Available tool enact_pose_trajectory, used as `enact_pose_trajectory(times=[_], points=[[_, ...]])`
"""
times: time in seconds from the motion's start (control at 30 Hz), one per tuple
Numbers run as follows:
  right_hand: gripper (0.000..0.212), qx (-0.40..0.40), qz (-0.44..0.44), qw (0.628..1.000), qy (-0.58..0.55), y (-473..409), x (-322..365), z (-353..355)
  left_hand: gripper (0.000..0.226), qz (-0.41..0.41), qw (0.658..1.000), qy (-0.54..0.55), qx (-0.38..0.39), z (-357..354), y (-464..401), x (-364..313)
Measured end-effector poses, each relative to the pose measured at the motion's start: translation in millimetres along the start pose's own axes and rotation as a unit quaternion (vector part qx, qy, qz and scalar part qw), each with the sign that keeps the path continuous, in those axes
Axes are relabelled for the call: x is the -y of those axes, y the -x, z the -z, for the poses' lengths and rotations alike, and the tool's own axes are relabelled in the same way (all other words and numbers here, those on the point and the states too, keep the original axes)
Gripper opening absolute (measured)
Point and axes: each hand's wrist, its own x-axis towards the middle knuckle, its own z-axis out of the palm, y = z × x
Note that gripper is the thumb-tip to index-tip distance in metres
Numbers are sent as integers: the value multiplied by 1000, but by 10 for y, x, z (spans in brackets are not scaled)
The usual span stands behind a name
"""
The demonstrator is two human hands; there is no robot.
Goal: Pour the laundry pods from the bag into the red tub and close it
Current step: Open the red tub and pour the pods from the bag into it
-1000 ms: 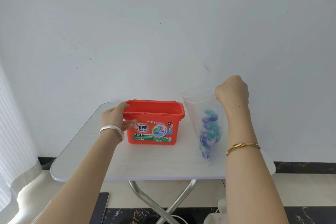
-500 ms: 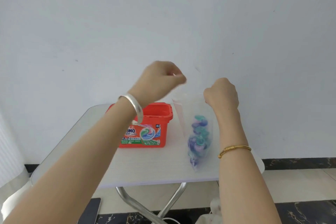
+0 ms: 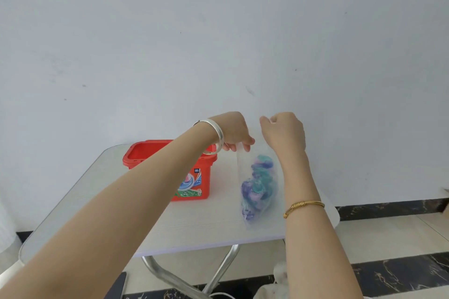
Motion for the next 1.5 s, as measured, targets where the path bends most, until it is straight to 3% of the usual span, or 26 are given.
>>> enact_pose_trajectory(times=[0.1,0.2,0.27,0.33,0.37,0.43,0.47,0.53,0.6,0.7,0.93,1.1,1.2,1.37,1.43,1.5], points=[[62,-22,-69,985,-159,74,-197,-111,24,-16,999,-10,-33,16,-44,-90],[62,5,-134,942,-308,149,-395,-263,23,-34,997,11,-64,62,-75,-171],[68,-16,-172,916,-362,197,-516,-318,23,-49,994,34,-91,140,-91,-198],[60,-40,-228,881,-413,241,-660,-335,24,-63,987,76,-125,267,-99,-192],[53,-19,-263,848,-460,266,-724,-344,25,-70,982,101,-143,337,-92,-185],[48,89,-321,734,-592,315,-803,-384,28,-89,969,149,-174,475,-56,-175],[54,152,-323,673,-648,332,-824,-408,27,-100,963,169,-182,533,-32,-172],[73,257,-263,588,-720,369,-797,-457,24,-122,956,197,-182,629,30,-171],[75,304,-178,538,-765,341,-767,-531,22,-136,951,215,-175,686,77,-158],[71,316,-91,499,-802,281,-659,-554,22,-150,951,224,-152,707,116,-100],[76,287,-63,454,-841,308,-521,-597,22,-186,944,239,-132,728,138,88],[78,312,-51,466,-826,344,-447,-560,27,-195,943,239,-128,773,174,229],[68,302,-58,485,-819,342,-393,-528,23,-196,941,245,-125,804,221,316],[75,300,-82,533,-787,280,-343,-496,17,-195,940,262,-100,825,341,545],[72,297,-69,549,-778,231,-346,-443,31,-188,917,338,-97,857,416,739],[72,291,-49,573,-764,168,-353,-377,38,-164,887,405,-147,869,496,1020]])
